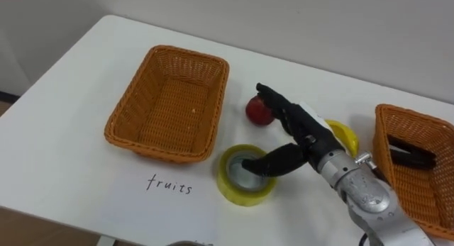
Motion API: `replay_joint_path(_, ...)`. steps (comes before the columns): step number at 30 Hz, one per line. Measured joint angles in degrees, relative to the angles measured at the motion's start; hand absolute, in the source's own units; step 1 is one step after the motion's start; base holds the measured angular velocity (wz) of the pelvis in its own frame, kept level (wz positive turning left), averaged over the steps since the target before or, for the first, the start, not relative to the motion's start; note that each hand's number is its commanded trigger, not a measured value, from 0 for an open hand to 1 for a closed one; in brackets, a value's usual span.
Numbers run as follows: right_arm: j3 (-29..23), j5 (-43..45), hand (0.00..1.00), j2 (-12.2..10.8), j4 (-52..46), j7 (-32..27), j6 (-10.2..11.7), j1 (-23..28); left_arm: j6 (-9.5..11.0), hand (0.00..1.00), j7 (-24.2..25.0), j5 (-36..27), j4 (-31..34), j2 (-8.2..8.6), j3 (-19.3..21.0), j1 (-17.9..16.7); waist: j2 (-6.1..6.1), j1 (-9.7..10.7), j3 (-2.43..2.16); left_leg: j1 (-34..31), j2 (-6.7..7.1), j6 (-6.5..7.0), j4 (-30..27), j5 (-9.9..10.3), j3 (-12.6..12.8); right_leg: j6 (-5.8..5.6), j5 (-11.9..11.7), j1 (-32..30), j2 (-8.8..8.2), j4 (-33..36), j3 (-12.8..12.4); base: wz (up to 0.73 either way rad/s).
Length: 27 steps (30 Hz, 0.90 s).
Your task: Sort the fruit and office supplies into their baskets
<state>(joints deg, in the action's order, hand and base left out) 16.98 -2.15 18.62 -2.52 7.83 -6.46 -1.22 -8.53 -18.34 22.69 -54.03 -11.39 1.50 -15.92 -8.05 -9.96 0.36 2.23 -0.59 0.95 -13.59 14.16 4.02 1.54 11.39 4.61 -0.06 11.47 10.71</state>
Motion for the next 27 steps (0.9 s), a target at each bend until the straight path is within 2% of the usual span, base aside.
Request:
replay_joint_path(8, 0.0, 1.8, 0.0, 0.0, 1.0, 1.7, -1.2, 0.0, -1.4, 0.0, 0.1, -0.7, 0.0, 0.02, 0.0, 0.8, 0.62, 0.0, 0.04, -0.1, 0.05, 0.0, 0.0, 0.0, -0.5, -0.01, 0.0, 0.1, -0.05, -0.1, 0.5, 0.02)
replay_joint_path(19, 0.0, 5.6, 0.0, -0.1, 2.3, 4.4, -1.9, 0.0, -1.6, 0.0, 0.3, -0.7, -1.0, 0.07, 0.0, 1.4, 0.12, 0.0, -0.19, 0.4, 0.05, 0.0, 0.2, 0.0, -0.4, -0.01, 0.0, 0.4, -0.04, -0.1, 0.4, 0.0)
replay_joint_path(27, -0.1, 10.0, 0.0, -0.3, 4.2, 6.1, -2.0, -0.4, -1.6, 0.0, 0.4, -3.4, -1.7, -0.04, -0.6, 1.7, -0.05, 0.1, -0.08, 0.4, 0.08, 0.0, 0.1, 0.0, -0.4, -0.01, 0.0, 0.4, -0.08, -0.1, 0.5, 0.0)
